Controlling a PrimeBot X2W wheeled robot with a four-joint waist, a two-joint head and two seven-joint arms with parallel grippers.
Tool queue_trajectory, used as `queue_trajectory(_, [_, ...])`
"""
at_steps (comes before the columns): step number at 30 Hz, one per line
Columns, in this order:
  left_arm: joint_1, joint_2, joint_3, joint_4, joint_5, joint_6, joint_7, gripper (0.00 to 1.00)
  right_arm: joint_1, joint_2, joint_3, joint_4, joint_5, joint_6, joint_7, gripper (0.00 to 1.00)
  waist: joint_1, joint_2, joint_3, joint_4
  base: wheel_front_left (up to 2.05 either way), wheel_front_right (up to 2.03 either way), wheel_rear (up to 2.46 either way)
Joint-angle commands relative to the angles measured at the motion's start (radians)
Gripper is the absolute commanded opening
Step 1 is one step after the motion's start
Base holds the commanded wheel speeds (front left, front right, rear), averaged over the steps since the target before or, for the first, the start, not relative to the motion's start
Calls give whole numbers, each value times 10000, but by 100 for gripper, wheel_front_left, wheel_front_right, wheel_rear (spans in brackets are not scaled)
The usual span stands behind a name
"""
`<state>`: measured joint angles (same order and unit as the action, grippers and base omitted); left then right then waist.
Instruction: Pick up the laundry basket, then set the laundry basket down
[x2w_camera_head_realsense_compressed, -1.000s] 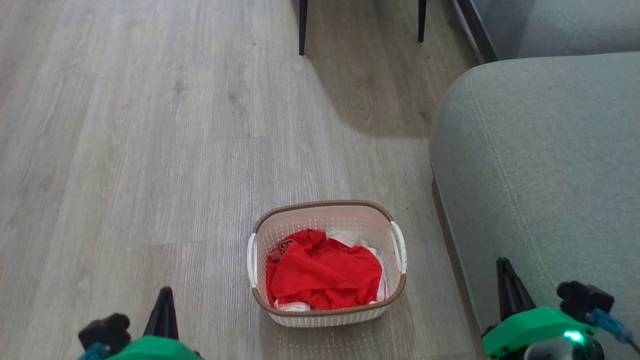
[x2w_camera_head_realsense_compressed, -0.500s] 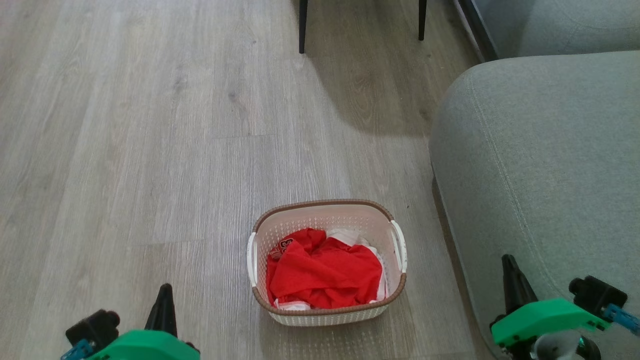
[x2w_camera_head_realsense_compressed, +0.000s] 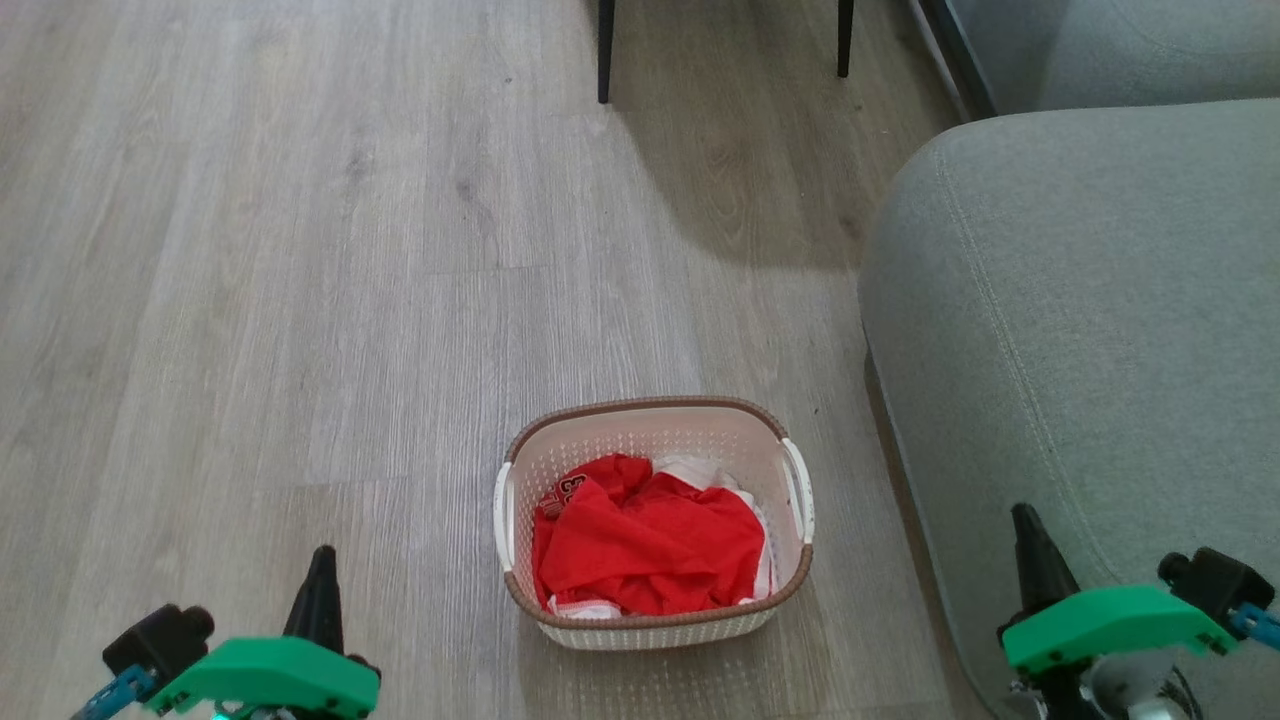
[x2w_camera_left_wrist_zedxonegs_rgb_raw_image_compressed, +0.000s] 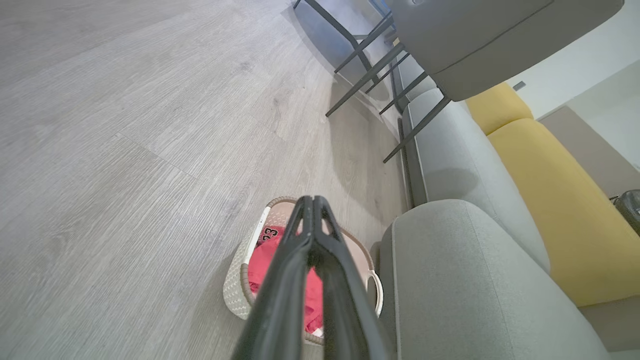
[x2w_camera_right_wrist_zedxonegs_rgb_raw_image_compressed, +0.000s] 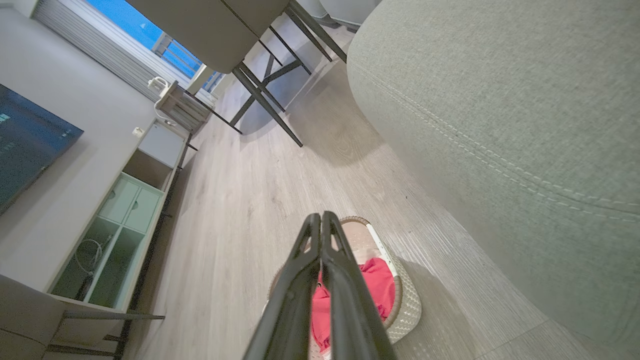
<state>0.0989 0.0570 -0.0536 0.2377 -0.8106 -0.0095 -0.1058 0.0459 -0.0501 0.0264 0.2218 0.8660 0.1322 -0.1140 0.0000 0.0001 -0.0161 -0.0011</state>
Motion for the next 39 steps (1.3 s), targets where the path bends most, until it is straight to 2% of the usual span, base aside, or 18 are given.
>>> queue_trajectory(1, [-529,75,252,-280,-253,-65,51,0,-509,-196,-11,-269,267,-7,35,0,0,-1,3,0,0,0,0])
queue_trajectory(39, [-1355,60,937,-91,-4505,-686,1140,0,-1047,-243,-552,-11,4317,-11,1076,0,0,-1,105,6,0,0,0])
